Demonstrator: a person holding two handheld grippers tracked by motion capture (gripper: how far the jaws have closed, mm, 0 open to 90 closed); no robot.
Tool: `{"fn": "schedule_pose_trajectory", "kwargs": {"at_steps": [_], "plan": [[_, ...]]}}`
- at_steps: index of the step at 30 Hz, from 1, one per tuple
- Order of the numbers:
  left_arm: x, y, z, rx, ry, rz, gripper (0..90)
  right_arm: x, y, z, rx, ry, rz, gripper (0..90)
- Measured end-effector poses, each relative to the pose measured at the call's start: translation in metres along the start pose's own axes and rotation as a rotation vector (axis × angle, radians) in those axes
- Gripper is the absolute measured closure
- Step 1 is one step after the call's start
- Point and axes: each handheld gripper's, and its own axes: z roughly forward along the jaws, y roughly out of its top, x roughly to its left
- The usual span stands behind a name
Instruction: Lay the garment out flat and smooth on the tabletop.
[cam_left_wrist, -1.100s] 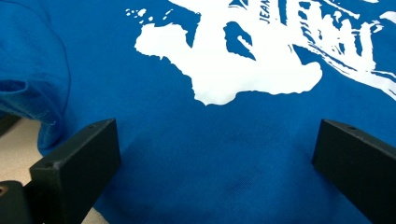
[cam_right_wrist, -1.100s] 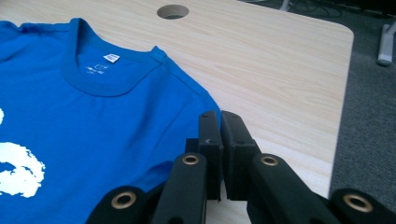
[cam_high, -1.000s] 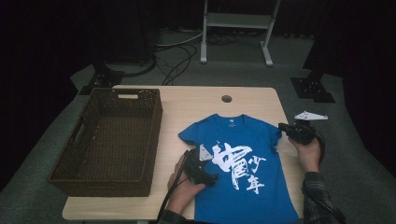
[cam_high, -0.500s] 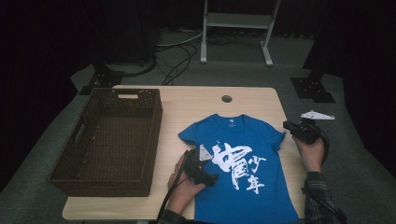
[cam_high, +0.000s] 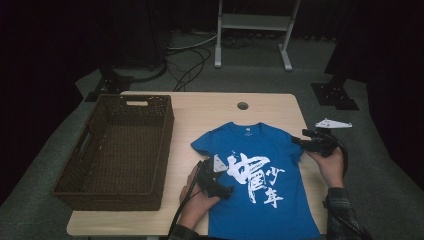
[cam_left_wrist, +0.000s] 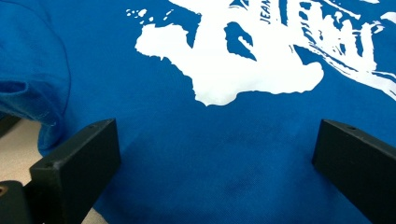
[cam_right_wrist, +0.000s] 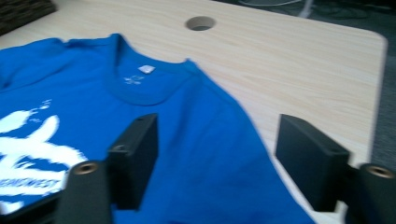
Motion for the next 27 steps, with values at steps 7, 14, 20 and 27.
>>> {"fn": "schedule_pose_trajectory", "kwargs": {"at_steps": [7, 14, 20, 27], "plan": [[0.000, 0.000, 0.000, 0.000, 0.000, 0.000, 0.8, 0.019, -0.002, 0.001, 0.044, 0.083, -0.059, 9.9], [0.000, 0.000, 0.000, 0.000, 0.000, 0.000, 0.8, 0.032, -0.008, 0.000, 0.044, 0.126, -0.149, 0.8], [0.000, 0.000, 0.000, 0.000, 0.000, 0.000, 0.8, 0.044, -0.013, 0.000, 0.075, 0.152, -0.198, 0.0], [0.000, 0.000, 0.000, -0.001, 0.000, 0.000, 0.8, 0.057, -0.027, 0.004, 0.133, 0.184, -0.239, 0.0]]}}
